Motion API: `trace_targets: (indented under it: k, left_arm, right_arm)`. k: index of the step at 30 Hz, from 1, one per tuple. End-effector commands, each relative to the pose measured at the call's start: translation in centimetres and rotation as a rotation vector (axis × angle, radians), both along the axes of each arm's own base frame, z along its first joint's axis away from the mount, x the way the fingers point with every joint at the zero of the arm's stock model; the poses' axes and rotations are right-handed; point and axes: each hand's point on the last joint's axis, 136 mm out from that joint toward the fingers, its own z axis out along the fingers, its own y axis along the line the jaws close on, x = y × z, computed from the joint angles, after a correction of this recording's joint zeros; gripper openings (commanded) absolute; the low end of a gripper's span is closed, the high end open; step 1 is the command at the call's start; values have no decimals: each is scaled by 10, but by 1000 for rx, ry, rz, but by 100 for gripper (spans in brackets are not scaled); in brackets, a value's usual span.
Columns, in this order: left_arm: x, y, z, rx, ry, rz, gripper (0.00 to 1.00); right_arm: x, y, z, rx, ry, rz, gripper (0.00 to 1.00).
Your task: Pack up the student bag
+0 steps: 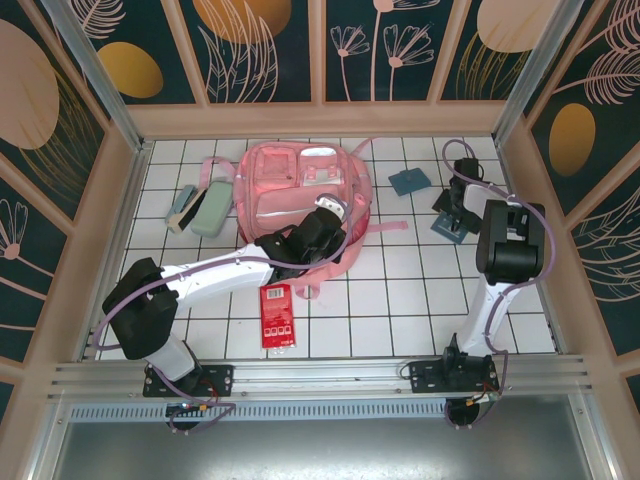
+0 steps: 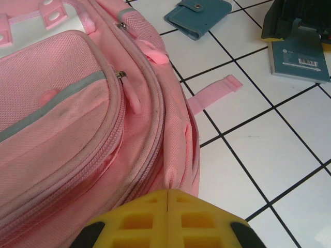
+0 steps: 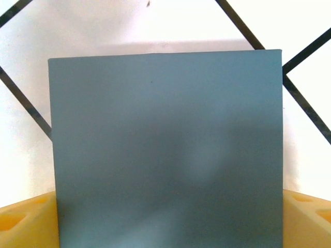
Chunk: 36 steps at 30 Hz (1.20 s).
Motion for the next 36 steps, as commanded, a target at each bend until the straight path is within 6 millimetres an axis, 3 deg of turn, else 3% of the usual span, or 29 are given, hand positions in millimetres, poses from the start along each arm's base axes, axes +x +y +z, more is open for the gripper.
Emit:
trace_targets:
  k: [1, 7, 13, 22, 30, 36]
  left_arm:
    - [-2, -6, 31, -81, -47, -16, 0]
    - [0, -4, 36, -82, -61, -1, 0]
    - [6, 0, 48, -82, -86, 33, 0]
    - [22, 6, 81, -95, -138, 122, 0]
    - [36, 14, 122, -141, -201, 184, 0]
    - [41, 15, 139, -159, -224, 210, 0]
  right_arm:
    - [-13, 5, -3, 13, 29, 18, 90]
    - [-18, 13, 27, 15, -44, 32, 90]
    - [-31, 45, 57, 42, -125, 96, 89]
    - [-68, 121, 92, 103, -234, 275, 88]
    - [-107, 197, 105, 229, -301, 454, 88]
    - [-125, 242, 106, 322, -317, 536, 86]
